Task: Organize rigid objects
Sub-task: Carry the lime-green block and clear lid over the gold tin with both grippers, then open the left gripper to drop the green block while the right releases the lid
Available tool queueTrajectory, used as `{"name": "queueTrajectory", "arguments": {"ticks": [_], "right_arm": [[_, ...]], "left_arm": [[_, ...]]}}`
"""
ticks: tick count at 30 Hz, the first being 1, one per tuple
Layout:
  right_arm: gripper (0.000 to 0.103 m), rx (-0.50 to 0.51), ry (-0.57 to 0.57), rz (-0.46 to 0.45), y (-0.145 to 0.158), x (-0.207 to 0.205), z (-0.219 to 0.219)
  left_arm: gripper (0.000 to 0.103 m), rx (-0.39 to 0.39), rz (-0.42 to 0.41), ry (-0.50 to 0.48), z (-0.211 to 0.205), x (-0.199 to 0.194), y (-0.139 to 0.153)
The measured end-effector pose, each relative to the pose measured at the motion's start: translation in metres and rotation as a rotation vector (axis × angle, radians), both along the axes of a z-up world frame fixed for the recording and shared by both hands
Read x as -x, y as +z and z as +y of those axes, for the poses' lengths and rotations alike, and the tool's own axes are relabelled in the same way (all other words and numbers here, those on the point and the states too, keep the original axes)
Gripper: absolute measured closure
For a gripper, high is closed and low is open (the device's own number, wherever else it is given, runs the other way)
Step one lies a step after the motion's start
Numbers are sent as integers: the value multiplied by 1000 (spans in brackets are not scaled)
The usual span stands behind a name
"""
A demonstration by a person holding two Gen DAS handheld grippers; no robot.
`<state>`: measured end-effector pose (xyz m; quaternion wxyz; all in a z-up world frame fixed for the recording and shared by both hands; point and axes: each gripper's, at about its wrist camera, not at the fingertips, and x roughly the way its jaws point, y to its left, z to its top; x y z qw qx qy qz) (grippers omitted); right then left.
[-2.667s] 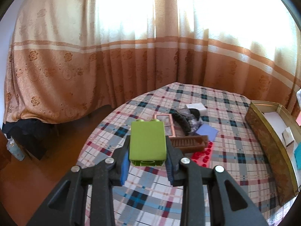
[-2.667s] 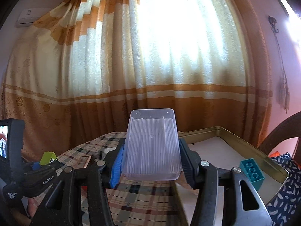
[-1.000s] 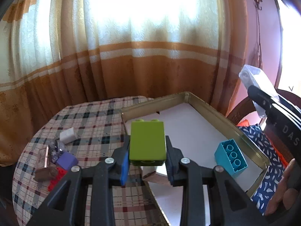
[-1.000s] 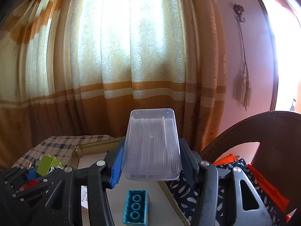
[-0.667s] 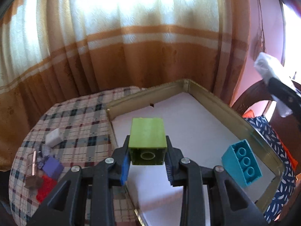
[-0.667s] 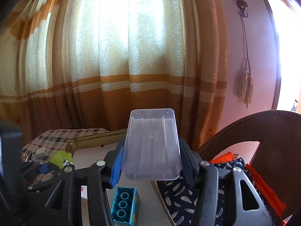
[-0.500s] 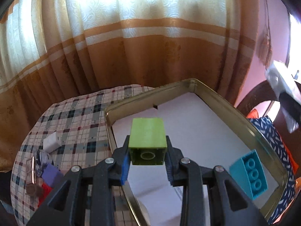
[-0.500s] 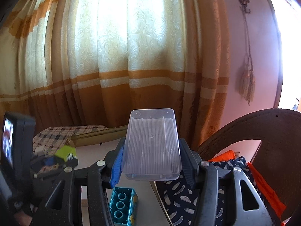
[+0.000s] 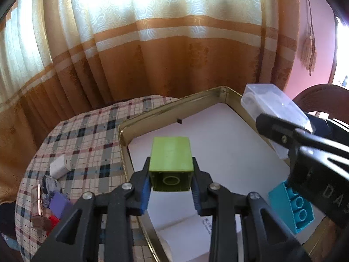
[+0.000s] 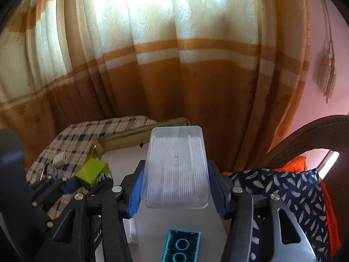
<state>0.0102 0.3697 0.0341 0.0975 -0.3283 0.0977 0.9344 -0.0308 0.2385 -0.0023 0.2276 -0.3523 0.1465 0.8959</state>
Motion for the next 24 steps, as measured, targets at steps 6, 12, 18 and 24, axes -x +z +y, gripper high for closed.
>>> {"name": "queueTrajectory", "arguments": {"ticks": [6, 12, 18, 24], "right_arm": [[43, 15, 6, -32, -5, 7, 2], [23, 64, -43, 75, 6, -15, 7], [19, 74, -118, 198, 16, -42, -1], [19, 98, -164, 295, 21, -64, -18]], "left_arm": [[32, 34, -6, 16, 2, 5, -2], [1, 32, 175, -15, -2, -19, 19], [0, 11, 151, -8, -13, -20, 16], [1, -26, 139, 38, -40, -21, 15]]}}
